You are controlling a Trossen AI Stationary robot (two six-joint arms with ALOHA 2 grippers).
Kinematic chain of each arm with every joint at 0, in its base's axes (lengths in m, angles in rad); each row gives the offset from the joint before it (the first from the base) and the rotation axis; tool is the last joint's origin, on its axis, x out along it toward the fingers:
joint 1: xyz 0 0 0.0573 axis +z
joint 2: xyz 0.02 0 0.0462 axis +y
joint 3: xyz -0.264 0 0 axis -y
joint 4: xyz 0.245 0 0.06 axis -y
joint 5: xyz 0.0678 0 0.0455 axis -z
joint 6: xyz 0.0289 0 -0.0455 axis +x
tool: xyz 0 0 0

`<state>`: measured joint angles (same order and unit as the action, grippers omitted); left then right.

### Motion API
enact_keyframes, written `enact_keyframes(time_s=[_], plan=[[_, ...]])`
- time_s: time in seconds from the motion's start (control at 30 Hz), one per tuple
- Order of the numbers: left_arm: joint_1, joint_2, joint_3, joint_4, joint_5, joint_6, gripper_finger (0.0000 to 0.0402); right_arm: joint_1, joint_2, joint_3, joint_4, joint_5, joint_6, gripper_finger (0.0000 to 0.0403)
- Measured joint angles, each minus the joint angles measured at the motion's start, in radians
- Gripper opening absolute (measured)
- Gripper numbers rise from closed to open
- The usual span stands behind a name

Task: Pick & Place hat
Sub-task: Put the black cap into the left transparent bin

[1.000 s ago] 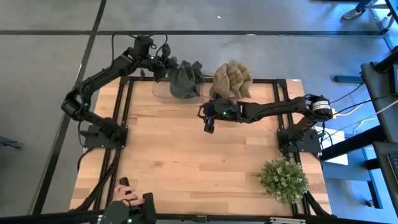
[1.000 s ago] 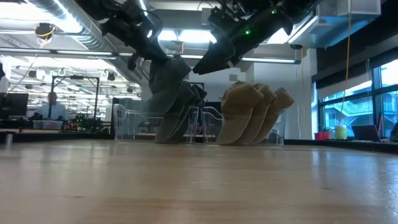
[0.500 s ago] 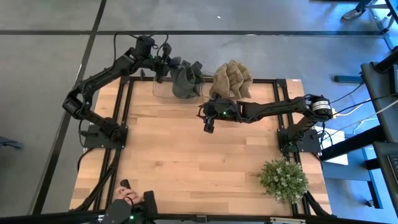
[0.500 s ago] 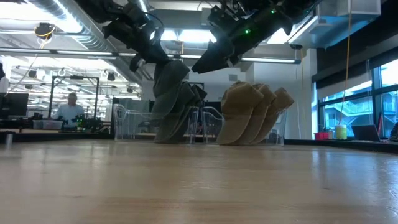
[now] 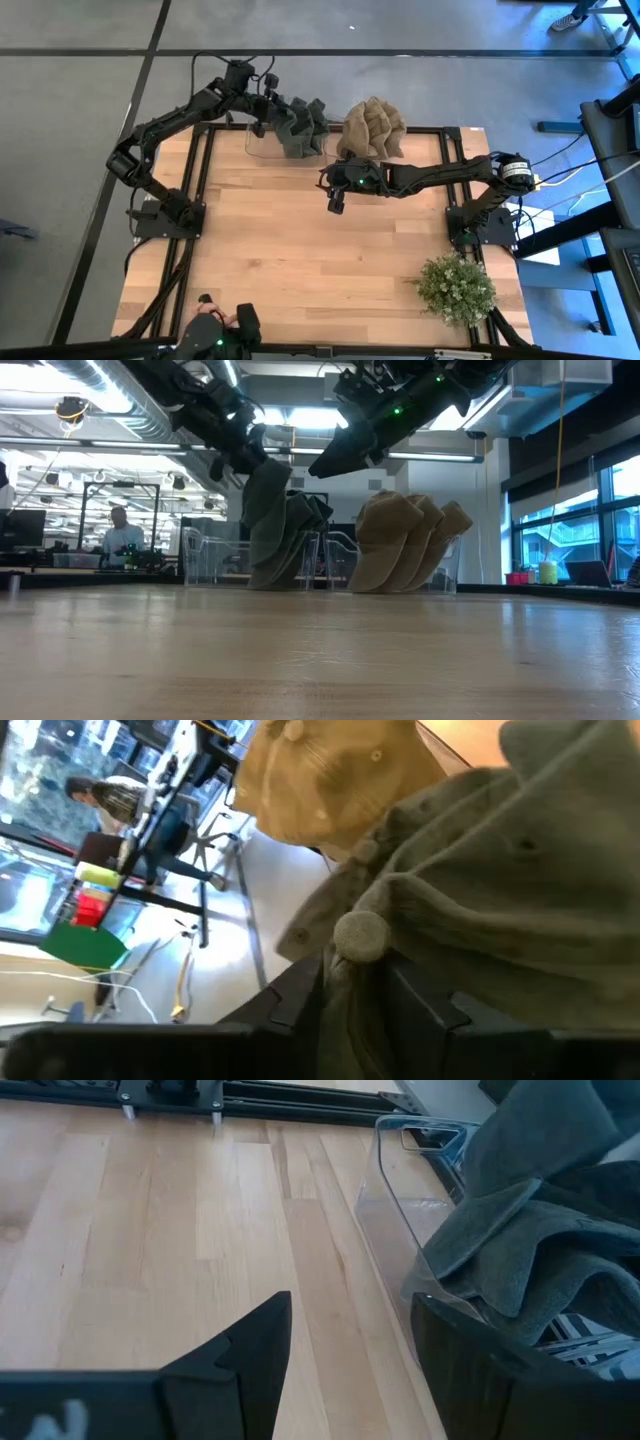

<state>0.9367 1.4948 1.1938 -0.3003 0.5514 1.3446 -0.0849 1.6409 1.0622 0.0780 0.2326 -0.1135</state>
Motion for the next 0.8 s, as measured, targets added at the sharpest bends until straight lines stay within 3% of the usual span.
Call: enact_keyframes(time_s=[0.3, 0.53, 0.73, 0.8], plan=[[0.01, 0.002, 0.0, -0.011, -0.063, 0.005, 0.0138, 0.0, 0.0, 0.0, -0.001, -0.001, -0.001, 0.0207], [0.014, -0.007, 0.0, -0.15, 0.053, 0.03, 0.0143, 0.0, 0.048, 0.0, 0.036, 0.0, -0.027, 0.0207], [-0.007, -0.007, 0.0, -0.244, 0.046, 0.115, 0.0143, -0.004, 0.101, -0.001, 0.093, 0.001, -0.051, 0.0207], [-0.019, -0.007, 0.0, -0.242, 0.002, 0.186, 0.0143, -0.007, 0.1, -0.001, 0.115, 0.001, -0.051, 0.0207]])
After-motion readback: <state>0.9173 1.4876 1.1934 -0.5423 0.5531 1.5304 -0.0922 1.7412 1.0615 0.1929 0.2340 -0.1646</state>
